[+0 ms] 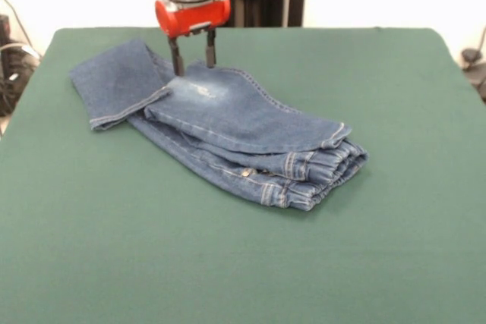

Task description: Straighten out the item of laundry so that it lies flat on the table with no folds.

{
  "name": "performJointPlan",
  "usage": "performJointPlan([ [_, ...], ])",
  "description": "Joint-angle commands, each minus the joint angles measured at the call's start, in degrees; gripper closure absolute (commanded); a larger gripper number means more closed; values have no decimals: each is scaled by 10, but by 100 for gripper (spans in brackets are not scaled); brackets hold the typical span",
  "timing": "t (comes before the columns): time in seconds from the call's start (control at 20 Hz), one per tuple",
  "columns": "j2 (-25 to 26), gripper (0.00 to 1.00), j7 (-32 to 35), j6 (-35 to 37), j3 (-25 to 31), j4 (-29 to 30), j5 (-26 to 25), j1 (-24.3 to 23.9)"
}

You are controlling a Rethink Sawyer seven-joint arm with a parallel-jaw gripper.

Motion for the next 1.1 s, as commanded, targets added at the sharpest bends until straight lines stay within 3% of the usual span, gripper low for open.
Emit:
performJointPlan([
  [0.05, -17, 0, -10, 25, 46, -37, 49, 11],
  [0.35, -30, 0, -27, 47, 54, -39, 82, 11],
  [1.1, -17, 0, -11, 22, 13, -73, 48, 40],
])
